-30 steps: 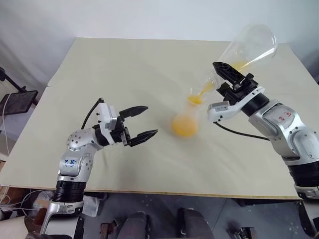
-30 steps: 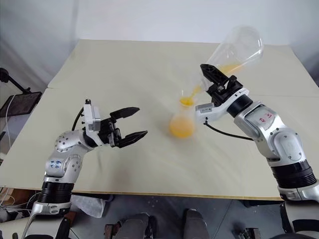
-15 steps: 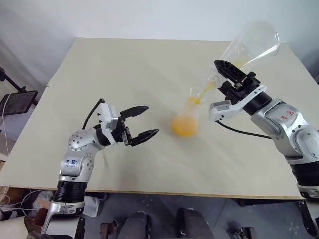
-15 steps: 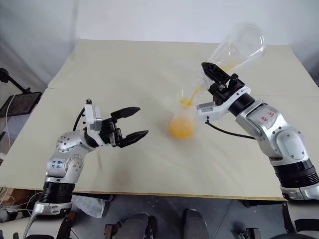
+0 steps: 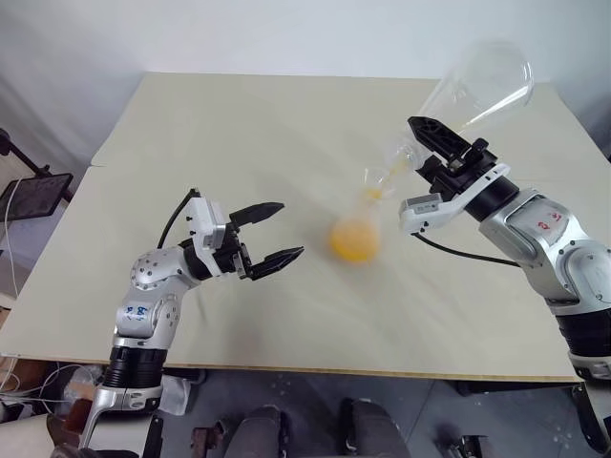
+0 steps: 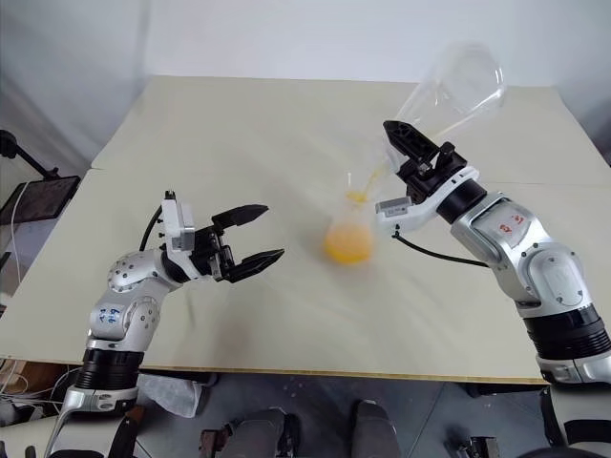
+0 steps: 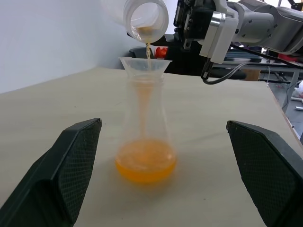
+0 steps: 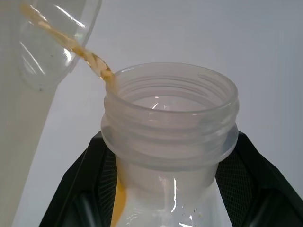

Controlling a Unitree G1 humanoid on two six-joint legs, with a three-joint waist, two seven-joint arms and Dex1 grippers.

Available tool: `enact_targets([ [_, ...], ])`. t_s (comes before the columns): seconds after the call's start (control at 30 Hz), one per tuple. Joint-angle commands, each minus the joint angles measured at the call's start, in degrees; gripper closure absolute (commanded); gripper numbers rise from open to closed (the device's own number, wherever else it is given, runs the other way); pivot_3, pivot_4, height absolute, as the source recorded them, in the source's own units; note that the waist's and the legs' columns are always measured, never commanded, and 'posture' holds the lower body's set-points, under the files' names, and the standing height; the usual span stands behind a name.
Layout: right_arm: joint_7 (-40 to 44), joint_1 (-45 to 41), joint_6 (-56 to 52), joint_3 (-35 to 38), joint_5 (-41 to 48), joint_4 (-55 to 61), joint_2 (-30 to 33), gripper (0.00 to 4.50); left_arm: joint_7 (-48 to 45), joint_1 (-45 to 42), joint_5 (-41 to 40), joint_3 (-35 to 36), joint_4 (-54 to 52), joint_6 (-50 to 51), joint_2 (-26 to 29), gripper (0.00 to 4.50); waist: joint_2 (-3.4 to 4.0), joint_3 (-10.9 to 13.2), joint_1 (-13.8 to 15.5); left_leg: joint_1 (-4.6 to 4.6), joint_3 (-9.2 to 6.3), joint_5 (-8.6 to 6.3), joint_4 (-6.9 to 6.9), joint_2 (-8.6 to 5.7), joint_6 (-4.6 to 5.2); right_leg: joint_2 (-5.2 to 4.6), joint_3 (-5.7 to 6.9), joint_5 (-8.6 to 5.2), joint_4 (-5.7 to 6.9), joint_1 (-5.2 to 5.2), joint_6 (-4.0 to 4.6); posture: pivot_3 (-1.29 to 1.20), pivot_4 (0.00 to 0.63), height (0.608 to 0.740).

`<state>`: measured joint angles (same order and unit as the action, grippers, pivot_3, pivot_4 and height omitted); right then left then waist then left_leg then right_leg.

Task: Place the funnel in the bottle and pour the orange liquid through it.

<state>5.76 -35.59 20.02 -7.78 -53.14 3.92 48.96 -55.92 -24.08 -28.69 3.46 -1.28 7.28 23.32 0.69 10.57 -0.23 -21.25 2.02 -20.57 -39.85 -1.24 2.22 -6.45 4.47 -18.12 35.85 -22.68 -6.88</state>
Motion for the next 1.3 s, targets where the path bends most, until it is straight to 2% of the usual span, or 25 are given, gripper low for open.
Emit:
enact_targets([
  [0.03,-1.50,-1.81,-0.08,2.22,-0.37,0.66,1.40,2.07,0.28,0.22,-0.03,0.25,-1.20,-1.12,-0.21,0.00,0.00,0.00,0.00,0.00,0.00,0.00,0.00,0.00,0.00,0.00,0.00,0.00,0.00,0.00,0.00,0.00,0.150,0.740],
  [0.87,-3.41,-0.93,0.30,2.37,-1.10,1.01,0.90,2.07,0.19,-0.23,0.05,0.22,-0.63,-1.53,-0.31,0.00,0.00,0.00,-0.01,0.00,0.00,0.00,0.00,0.00,0.00,0.01,0.00,0.00,0.00,0.00,0.00,0.00,0.150,0.740],
  [1.13,2.17,-0.07,-1.61,3.10,8.60,1.11,-2.11,2.07,0.19,-0.02,-0.06,0.45,-0.93,-1.32,0.06,0.00,0.00,0.00,-0.04,0.00,0.00,0.00,-0.02,0.00,0.00,0.01,0.00,0.00,0.00,0.01,0.00,0.00,0.150,0.740],
  [1.3,8.54,1.09,-6.37,5.24,19.18,0.94,-5.97,2.07,0.05,0.03,-0.12,0.61,-1.00,-1.14,0.44,0.00,0.00,0.00,0.02,0.00,-0.02,0.00,-0.04,0.00,0.00,0.00,0.02,0.00,0.00,0.05,0.00,0.00,0.150,0.740],
])
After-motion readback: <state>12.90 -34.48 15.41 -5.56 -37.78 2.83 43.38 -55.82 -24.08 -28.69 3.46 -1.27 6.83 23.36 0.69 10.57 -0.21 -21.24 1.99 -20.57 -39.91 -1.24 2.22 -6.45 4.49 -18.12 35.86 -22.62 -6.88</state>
